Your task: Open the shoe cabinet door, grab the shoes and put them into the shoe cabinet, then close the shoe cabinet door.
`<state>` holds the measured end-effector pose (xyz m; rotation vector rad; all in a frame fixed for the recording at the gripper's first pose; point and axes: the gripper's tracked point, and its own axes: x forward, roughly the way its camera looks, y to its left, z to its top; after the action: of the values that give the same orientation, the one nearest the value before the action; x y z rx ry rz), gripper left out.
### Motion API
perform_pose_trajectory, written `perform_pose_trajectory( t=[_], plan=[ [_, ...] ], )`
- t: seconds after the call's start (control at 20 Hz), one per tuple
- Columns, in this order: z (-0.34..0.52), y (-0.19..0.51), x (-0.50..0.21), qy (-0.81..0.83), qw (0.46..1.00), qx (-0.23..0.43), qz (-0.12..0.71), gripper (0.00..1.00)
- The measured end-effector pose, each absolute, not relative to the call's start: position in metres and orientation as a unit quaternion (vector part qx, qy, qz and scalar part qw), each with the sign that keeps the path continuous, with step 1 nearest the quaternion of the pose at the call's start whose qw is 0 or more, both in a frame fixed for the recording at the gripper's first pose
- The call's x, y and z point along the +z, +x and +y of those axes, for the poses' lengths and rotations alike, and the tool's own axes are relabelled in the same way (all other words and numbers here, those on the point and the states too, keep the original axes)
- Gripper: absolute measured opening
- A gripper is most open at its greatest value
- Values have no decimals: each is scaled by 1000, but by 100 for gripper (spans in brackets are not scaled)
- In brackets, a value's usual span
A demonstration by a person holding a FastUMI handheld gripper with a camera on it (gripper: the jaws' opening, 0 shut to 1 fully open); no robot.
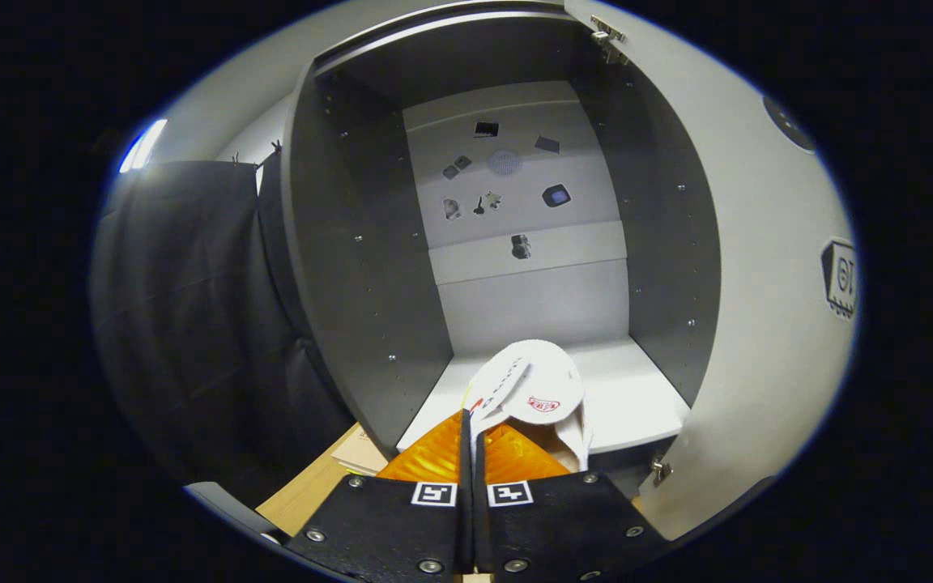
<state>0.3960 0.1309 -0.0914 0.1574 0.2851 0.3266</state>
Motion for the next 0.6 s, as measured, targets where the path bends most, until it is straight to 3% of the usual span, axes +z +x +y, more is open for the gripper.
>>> perform_pose_trajectory(
  t=[0.35,0.6],
  plan=[
    [142,501,-118,49,970,158,177,0],
    [151,530,-140,38,966,156,201,0]
  ],
)
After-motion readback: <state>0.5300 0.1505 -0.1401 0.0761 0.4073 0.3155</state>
